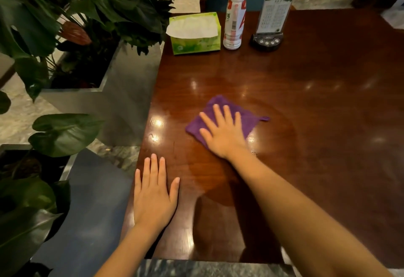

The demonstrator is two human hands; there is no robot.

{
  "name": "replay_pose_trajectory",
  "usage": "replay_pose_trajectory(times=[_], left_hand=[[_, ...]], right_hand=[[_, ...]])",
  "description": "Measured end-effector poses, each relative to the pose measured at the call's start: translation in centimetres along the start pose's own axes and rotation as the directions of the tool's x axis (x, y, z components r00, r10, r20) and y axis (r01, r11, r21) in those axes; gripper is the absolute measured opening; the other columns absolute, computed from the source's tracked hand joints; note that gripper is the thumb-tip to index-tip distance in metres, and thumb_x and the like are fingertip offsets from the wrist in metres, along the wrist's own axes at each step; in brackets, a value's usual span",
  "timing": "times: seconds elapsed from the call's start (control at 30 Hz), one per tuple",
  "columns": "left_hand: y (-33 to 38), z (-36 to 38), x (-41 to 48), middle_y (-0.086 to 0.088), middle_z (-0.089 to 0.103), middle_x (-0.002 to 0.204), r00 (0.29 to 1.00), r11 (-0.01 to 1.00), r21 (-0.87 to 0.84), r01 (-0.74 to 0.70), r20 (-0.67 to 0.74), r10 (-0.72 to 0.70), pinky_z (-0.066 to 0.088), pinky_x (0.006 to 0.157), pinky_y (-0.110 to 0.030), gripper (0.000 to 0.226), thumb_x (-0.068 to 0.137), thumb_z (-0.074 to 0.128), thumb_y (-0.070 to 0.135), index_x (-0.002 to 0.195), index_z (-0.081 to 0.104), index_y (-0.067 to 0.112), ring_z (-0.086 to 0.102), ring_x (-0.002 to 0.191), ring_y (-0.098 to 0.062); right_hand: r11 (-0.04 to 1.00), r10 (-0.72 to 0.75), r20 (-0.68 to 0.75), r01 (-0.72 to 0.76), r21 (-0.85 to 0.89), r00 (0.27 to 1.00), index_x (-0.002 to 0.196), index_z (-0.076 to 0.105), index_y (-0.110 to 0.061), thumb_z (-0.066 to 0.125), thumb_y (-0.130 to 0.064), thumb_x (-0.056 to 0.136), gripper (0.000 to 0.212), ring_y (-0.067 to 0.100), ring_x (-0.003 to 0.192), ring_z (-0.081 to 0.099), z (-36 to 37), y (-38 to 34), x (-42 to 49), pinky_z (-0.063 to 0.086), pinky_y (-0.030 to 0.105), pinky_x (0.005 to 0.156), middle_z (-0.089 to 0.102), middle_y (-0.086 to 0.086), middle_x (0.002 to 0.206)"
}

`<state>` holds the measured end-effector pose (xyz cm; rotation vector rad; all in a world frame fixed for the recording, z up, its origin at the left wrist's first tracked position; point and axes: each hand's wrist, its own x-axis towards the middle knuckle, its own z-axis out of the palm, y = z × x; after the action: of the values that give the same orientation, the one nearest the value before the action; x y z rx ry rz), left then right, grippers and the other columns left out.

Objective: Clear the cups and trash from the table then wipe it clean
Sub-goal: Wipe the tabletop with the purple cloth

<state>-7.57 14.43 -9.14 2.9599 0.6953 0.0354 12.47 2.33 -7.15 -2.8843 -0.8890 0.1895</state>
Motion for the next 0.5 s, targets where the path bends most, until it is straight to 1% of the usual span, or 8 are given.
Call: replay_pose_trajectory(times=[0.1, 0.13, 0.23, 0.3, 0.4, 0.5], left_hand=[[-0.2, -0.3, -0.3, -0.008, 0.01, 0.156, 0.999, 0.998, -0.057, -0.037, 0.01, 0.038, -0.002, 0.117, -0.035, 0.083, 0.087, -0.005, 0.062, 0.146, 0.015, 0.009, 0.0, 0.143, -0.016], [-0.2, -0.4, -0.9, -0.008, 0.011, 0.156, 0.999, 0.997, -0.067, -0.046, 0.015, 0.048, -0.003, 0.116, -0.032, 0.083, 0.087, -0.005, 0.062, 0.146, 0.016, 0.008, 0.001, 0.142, -0.016], [-0.2, -1.1, -4.4, -0.012, 0.027, 0.151, 0.998, 0.997, -0.065, -0.034, 0.059, 0.037, 0.001, 0.114, -0.028, 0.075, 0.093, 0.006, 0.057, 0.142, 0.028, 0.004, 0.019, 0.141, -0.021], [-0.6, -1.1, -6.7, -0.013, 0.03, 0.149, 0.996, 0.997, -0.071, -0.001, 0.09, 0.008, 0.001, 0.114, -0.028, 0.073, 0.095, 0.008, 0.055, 0.141, 0.03, 0.003, 0.021, 0.139, -0.02], [-1.0, -1.2, -8.9, -0.015, 0.033, 0.148, 0.992, 0.997, -0.067, 0.022, 0.124, -0.014, 0.003, 0.114, -0.029, 0.071, 0.095, 0.01, 0.053, 0.14, 0.031, 0.002, 0.021, 0.138, -0.02], [-1.0, -1.2, -10.7, -0.016, 0.035, 0.147, 0.992, 0.999, -0.05, 0.005, 0.124, 0.001, 0.004, 0.114, -0.029, 0.07, 0.095, 0.011, 0.053, 0.139, 0.033, 0.002, 0.019, 0.139, -0.019]], right_hand=[[0.995, -0.096, 0.041, 0.094, 0.036, 0.995, 0.147, 0.009, -0.037, 0.018, -0.053, 0.095, 0.055, 0.031, 0.146, -0.01, 0.6, -5.4, 0.8, -0.008, 0.056, 0.116, -0.004, 0.004, 0.16], [0.993, -0.112, 0.055, 0.11, 0.041, 0.992, 0.148, 0.009, -0.037, 0.018, -0.052, 0.096, 0.055, 0.031, 0.146, -0.01, 0.7, -6.5, 0.9, -0.008, 0.056, 0.116, -0.005, 0.004, 0.16], [0.988, -0.151, 0.083, 0.148, 0.04, 0.985, 0.148, 0.008, -0.036, 0.017, -0.052, 0.096, 0.055, 0.031, 0.146, -0.012, 1.0, -8.7, 0.8, -0.009, 0.057, 0.115, -0.006, 0.004, 0.16], [0.976, -0.22, 0.103, 0.218, 0.028, 0.97, 0.148, 0.008, -0.036, 0.017, -0.053, 0.096, 0.055, 0.031, 0.146, -0.012, 1.3, -10.0, -0.2, -0.01, 0.057, 0.115, -0.005, 0.003, 0.16], [0.927, -0.374, 0.123, 0.376, 0.006, 0.919, 0.148, 0.012, -0.036, 0.02, -0.051, 0.096, 0.054, 0.03, 0.146, -0.009, 1.6, -10.9, -2.5, -0.008, 0.055, 0.116, -0.001, 0.003, 0.16], [0.849, -0.523, 0.129, 0.529, -0.013, 0.843, 0.147, 0.015, -0.037, 0.025, -0.05, 0.096, 0.053, 0.029, 0.147, -0.005, 1.5, -10.1, -4.5, -0.006, 0.053, 0.117, 0.003, 0.001, 0.16]])
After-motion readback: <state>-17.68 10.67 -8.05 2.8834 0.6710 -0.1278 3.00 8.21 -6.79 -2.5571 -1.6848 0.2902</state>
